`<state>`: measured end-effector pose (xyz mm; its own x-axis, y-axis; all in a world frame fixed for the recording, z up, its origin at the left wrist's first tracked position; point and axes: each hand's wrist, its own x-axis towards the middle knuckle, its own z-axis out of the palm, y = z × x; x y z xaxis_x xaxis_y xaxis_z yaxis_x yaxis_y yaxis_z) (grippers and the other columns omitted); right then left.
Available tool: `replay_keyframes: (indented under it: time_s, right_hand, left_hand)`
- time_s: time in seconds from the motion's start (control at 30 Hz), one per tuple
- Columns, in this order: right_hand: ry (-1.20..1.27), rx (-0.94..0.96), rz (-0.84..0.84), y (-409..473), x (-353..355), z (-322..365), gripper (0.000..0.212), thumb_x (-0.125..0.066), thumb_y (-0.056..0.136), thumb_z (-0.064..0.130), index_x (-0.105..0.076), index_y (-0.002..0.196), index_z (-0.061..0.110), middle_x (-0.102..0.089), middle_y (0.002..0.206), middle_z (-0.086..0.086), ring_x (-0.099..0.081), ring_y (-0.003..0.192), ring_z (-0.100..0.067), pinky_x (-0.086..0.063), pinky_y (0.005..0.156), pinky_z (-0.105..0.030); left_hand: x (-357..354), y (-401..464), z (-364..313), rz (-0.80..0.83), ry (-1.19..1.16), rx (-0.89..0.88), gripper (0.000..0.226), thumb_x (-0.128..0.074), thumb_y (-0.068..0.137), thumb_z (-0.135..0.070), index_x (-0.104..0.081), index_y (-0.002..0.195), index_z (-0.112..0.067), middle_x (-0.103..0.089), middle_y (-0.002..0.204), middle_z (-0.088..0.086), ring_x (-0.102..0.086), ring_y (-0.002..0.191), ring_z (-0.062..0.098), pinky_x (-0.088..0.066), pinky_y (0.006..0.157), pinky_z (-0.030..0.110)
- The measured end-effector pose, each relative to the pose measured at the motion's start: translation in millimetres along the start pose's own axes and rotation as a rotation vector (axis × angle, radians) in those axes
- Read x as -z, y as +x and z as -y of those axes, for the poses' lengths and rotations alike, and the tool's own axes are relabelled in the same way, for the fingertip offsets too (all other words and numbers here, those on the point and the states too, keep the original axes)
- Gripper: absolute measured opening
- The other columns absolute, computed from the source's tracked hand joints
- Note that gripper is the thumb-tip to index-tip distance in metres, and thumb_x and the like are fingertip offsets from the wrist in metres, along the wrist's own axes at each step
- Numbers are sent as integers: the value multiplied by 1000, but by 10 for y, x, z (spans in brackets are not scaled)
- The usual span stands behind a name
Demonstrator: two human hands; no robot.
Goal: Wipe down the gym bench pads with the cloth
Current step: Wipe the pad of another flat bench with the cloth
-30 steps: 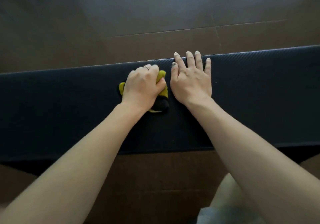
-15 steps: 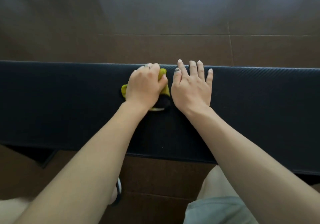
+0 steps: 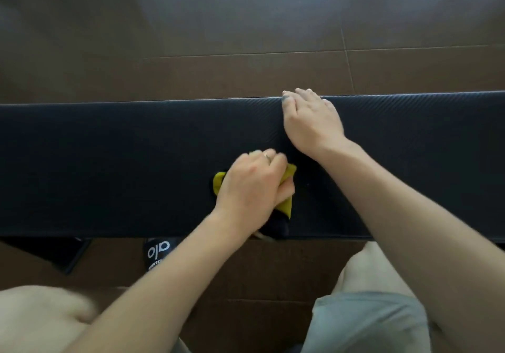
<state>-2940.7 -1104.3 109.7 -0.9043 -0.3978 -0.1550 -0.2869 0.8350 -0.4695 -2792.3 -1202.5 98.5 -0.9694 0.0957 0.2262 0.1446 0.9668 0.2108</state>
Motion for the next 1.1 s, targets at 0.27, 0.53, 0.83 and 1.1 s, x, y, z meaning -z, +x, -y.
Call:
replay_keyframes:
  time_s: [0.27,0.53,0.83,1.1]
  right_hand:
    - [-233,-34,-149,-39,85,-726,54,-18,108,42,-35,158,28,-39,160,1,-24,152,-22,-4,129,-45]
    - [-221,13,-240,-55,55,-727,50,-23,109,38,-46,151,25,-48,151,-1,-35,144,-23,-10,127,-44]
    - [-179,9,-300,-22,27,-766,50,-21,109,36,-50,148,25,-52,148,0,-37,144,-23,-11,127,-43]
    - [-181,24,-291,-83,33,-772,51,-20,110,36,-47,151,23,-48,152,-2,-34,146,-25,-9,128,-43]
  left_hand:
    - [-134,882,199,61,102,251,25,-44,101,-35,-55,96,-13,-64,99,10,-61,91,32,-40,79,41]
    - [-140,101,-207,-31,-22,-79,23,-52,94,-32,-49,77,-17,-50,71,0,-51,64,21,-40,62,36]
    - [-280,1241,-13,65,57,174,26,-47,101,-34,-58,101,-10,-65,103,11,-61,96,33,-41,82,41]
    - [28,-479,-476,-50,-12,50,24,-57,98,-28,-50,79,-16,-47,72,-2,-43,66,15,-41,66,33]
